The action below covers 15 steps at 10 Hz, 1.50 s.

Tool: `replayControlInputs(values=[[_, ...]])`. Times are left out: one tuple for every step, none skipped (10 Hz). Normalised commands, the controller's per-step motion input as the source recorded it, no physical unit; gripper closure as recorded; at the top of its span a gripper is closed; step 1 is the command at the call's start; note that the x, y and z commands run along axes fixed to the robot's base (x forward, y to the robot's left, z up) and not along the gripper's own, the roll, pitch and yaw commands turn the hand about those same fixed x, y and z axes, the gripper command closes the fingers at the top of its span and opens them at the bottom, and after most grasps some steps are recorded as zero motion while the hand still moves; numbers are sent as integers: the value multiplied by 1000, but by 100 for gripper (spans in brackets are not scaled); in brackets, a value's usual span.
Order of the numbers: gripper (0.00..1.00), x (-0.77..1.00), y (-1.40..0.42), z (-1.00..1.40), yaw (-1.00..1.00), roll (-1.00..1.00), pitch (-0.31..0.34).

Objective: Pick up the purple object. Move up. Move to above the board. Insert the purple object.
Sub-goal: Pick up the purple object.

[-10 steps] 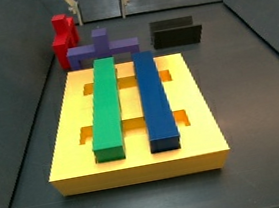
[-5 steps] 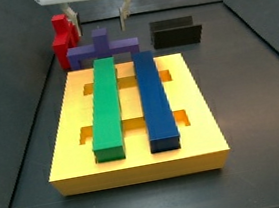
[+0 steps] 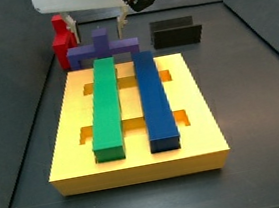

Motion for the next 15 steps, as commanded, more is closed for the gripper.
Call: replayControlInputs(values=[[0,-97,189,-111,0,180,0],[0,-43,149,-94,0,170,0],[0,0,0,-29,0,144,6],[0,0,-177,0,0,173,13],[0,0,-211,0,0,183,10],[0,0,-123,-6,0,184,0],[0,-51,0,-103,0,201,0],[0,-17,31,-40,0,156,0],[0,0,9,0,0,149,11],[0,0,37,0,-3,117,19],[0,0,86,0,-29,87,20],[0,0,111,-6,-34,90,24],[0,0,103,-3,-17,77,31],[0,0,0,0,0,84,26],[0,0,0,-17,0,83,16]])
